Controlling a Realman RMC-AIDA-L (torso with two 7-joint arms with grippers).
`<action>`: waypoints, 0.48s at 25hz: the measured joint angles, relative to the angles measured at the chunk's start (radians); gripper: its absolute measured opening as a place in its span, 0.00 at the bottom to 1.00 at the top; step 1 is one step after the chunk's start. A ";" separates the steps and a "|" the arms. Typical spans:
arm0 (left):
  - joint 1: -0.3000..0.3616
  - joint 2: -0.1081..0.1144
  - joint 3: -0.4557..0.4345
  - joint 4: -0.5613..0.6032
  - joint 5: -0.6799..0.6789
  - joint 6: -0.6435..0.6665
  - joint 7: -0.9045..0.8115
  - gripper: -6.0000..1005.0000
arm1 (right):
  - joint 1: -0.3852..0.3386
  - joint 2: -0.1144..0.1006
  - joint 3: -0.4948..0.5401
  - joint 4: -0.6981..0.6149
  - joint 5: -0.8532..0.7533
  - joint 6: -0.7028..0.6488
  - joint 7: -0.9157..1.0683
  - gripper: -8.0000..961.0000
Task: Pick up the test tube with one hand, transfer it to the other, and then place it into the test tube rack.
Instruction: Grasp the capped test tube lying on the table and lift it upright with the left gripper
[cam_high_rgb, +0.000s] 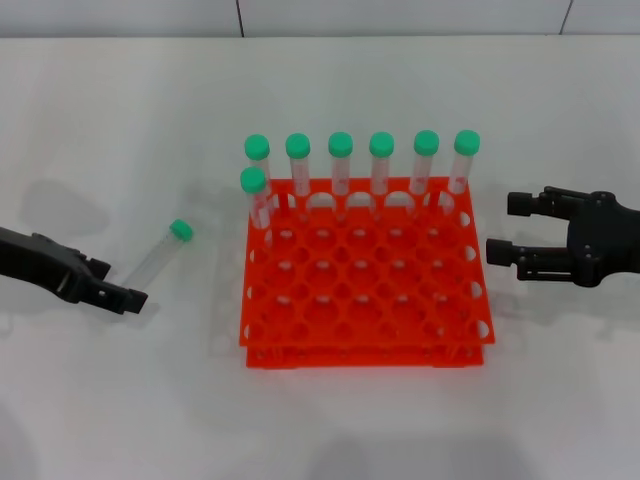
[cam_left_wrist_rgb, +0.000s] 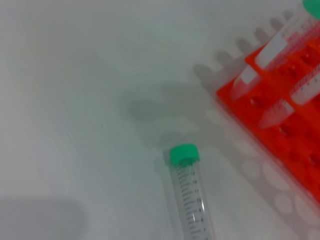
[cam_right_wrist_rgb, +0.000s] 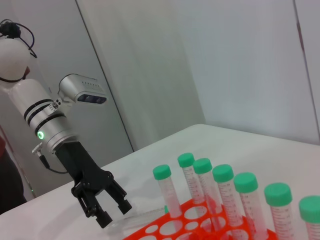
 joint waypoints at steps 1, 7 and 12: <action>-0.001 0.000 0.001 0.000 0.007 0.002 -0.002 0.78 | 0.000 0.000 0.000 0.000 0.000 0.000 0.000 0.88; -0.014 0.007 0.002 0.000 0.031 0.019 -0.013 0.77 | 0.001 0.000 -0.001 0.000 0.000 -0.002 0.001 0.88; -0.027 0.006 0.003 0.000 0.065 0.024 -0.028 0.76 | 0.002 0.000 -0.001 0.000 0.001 -0.002 0.002 0.88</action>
